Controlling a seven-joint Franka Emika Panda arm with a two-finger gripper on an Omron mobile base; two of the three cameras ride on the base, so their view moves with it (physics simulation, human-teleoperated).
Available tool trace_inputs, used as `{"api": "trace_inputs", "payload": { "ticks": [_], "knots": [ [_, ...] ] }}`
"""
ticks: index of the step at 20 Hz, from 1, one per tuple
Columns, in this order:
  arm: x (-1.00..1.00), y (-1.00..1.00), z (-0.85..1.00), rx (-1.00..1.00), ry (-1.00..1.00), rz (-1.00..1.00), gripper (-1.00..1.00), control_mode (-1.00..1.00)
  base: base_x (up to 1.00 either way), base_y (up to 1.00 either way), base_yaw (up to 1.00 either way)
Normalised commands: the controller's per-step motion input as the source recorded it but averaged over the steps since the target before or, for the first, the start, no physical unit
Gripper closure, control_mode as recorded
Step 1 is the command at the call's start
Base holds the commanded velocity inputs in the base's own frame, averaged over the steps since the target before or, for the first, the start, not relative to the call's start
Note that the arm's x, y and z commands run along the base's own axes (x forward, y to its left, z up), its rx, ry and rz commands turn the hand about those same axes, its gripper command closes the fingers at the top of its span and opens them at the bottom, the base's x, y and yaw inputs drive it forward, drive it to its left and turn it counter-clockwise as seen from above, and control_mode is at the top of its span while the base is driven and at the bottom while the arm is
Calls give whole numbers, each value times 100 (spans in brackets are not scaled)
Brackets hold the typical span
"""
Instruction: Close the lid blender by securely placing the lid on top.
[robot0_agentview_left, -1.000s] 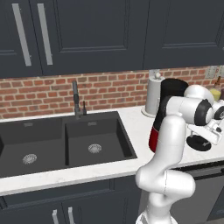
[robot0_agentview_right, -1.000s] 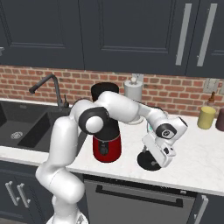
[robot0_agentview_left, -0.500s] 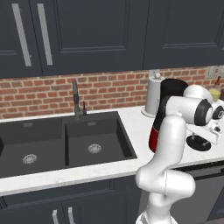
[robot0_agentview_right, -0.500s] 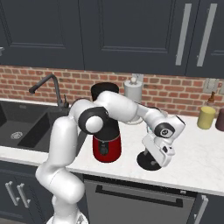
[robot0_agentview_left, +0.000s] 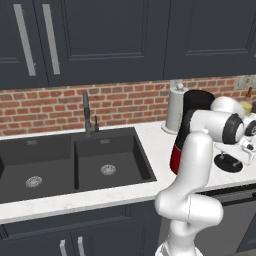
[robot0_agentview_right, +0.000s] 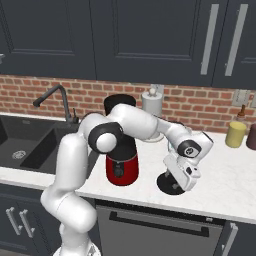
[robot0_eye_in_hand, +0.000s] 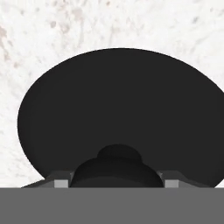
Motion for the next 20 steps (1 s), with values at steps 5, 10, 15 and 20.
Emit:
{"api": "trace_inputs", "payload": {
  "ticks": [5, 10, 15, 20],
  "knots": [
    [-30, 0, 57, 0, -10, -8, 100, -100, 0, 0, 0],
    [-37, 2, 88, 0, -15, -4, 100, -100, 0, 0, 0],
    [-42, 1, 97, 0, -17, -4, 100, -100, 0, 0, 0],
    [-37, 10, 100, 0, -16, -2, 100, -100, 0, 0, 0]
  ]
}}
